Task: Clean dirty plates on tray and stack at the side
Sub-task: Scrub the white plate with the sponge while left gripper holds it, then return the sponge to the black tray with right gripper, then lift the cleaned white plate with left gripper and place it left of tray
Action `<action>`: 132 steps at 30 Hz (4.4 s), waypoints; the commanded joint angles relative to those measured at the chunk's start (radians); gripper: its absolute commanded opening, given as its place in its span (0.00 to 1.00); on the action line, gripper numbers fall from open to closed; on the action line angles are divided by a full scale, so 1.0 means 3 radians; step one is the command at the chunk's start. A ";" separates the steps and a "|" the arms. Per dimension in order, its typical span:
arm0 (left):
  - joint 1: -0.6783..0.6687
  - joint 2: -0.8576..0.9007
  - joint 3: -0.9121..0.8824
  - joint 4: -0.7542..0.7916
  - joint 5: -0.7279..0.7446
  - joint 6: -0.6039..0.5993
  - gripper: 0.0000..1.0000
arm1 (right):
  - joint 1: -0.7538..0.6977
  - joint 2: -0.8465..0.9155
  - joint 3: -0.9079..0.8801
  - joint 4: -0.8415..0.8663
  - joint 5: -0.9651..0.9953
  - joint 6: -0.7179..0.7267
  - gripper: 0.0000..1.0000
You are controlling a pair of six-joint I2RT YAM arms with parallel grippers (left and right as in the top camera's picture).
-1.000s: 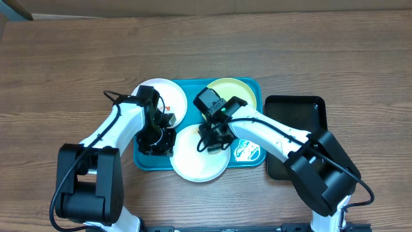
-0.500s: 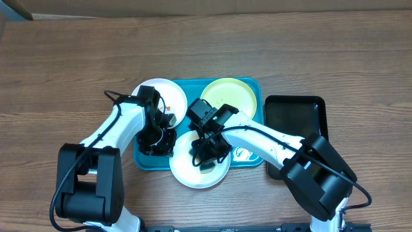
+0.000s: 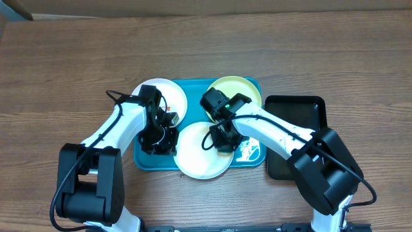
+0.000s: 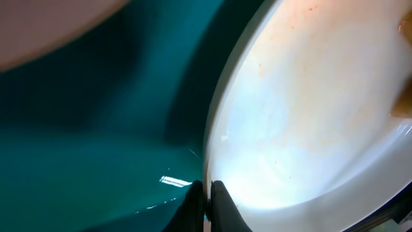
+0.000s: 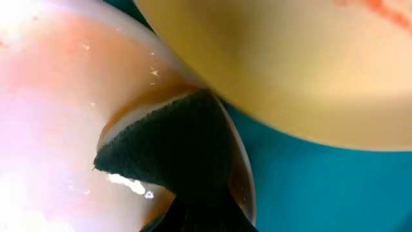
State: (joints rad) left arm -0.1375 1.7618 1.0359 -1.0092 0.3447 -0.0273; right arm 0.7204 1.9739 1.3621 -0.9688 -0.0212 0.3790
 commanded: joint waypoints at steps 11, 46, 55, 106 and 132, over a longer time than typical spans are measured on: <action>0.0019 0.0018 0.0041 -0.0036 -0.0135 -0.0009 0.04 | 0.0045 0.0047 -0.0047 0.0701 -0.0810 -0.0537 0.09; 0.0020 -0.0308 0.0108 -0.0047 -0.0401 -0.0182 0.04 | -0.0284 -0.1233 0.0053 -0.0336 0.0418 0.0453 0.04; 0.0017 -0.0932 0.0210 -0.0036 -0.0952 -0.0266 0.04 | -0.1270 -0.1649 0.0048 -0.0748 0.0184 0.0504 0.04; -0.2480 -0.1516 0.0373 0.0453 -0.4676 -0.0443 0.04 | -0.2303 -0.1642 -0.1077 -0.0280 -0.0509 -0.0132 0.04; -0.2210 -0.1517 0.0373 0.0462 -0.4428 -0.0596 0.04 | -0.2303 -0.1642 -0.1077 -0.0295 -0.0510 -0.0132 0.04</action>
State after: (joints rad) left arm -0.8494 1.3312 1.1194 -0.8742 -1.0317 -0.1600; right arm 0.0334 1.4899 1.0386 -1.0595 -0.1619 0.3428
